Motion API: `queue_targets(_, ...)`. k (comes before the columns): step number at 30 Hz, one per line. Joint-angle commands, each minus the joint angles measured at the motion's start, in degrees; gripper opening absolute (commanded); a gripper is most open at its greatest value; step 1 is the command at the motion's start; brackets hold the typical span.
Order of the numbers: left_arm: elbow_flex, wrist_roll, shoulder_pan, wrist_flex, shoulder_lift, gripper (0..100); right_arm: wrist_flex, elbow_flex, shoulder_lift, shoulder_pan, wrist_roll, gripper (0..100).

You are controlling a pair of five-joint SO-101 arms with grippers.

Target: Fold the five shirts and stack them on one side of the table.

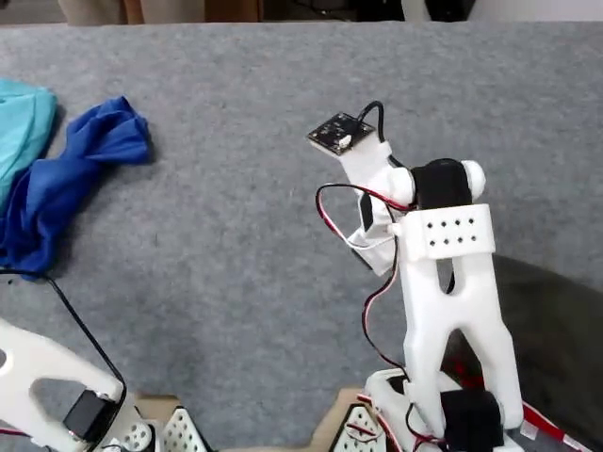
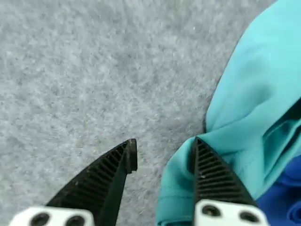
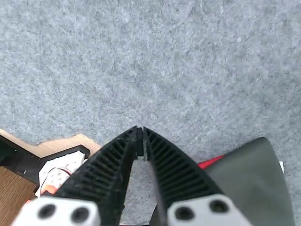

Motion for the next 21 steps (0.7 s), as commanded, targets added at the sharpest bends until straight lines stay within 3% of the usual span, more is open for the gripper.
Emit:
queue_targets(1,-2.9,2.9,3.16,-0.7,0.48,19,0.88,-3.03,-0.31,-0.57,-0.09,0.5)
queue_targets(17,-1.58,3.25,9.41,4.31,6.81,19,0.79,-3.03,-0.4,-0.4,-0.09,0.5)
queue_targets(21,-1.93,3.25,11.96,4.04,11.56,10,0.79,-3.03,-0.4,-0.4,-0.09,0.5)
